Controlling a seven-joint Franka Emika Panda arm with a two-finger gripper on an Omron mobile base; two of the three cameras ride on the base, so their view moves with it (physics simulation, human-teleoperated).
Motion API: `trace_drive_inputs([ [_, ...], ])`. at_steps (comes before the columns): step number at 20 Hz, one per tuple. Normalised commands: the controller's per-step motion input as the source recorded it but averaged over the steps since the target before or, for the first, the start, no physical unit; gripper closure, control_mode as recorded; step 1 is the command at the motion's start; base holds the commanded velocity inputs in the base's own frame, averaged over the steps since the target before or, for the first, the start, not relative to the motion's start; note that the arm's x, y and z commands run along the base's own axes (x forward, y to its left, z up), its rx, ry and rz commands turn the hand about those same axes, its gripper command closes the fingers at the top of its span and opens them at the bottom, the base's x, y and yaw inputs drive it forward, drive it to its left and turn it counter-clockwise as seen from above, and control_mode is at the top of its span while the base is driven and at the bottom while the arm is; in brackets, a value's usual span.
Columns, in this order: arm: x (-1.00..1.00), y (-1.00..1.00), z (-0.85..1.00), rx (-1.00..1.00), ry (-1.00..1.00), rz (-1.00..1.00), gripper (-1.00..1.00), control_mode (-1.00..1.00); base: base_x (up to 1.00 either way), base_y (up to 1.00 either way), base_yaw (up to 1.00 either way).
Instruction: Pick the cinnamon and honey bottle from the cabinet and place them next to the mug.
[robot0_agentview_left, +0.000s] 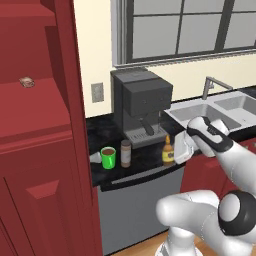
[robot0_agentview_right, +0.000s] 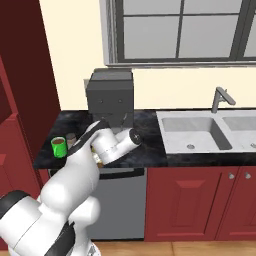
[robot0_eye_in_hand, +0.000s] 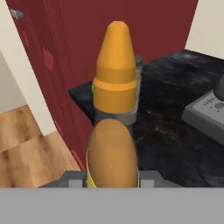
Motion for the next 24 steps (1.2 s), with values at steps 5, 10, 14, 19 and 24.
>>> trace_drive_inputs([
  [5, 0.00, 0.19, -0.04, 0.00, 0.00, -0.02, 1.00, -1.00, 0.00, 0.00, 0.00],
  [10, 0.00, 0.36, 0.00, 0.00, -0.06, -0.09, 1.00, -1.00, 0.00, 0.00, 0.00],
  [14, 0.03, 0.38, -0.05, 0.00, -0.06, -0.11, 1.00, -1.00, 0.00, 0.00, 0.00],
  [19, 0.06, 0.32, -0.19, 0.00, -0.02, -0.12, 1.00, -1.00, 0.00, 0.00, 0.00],
  [24, 0.07, 0.15, -0.04, 0.00, 0.00, -0.10, 1.00, -1.00, 0.00, 0.00, 0.00],
])
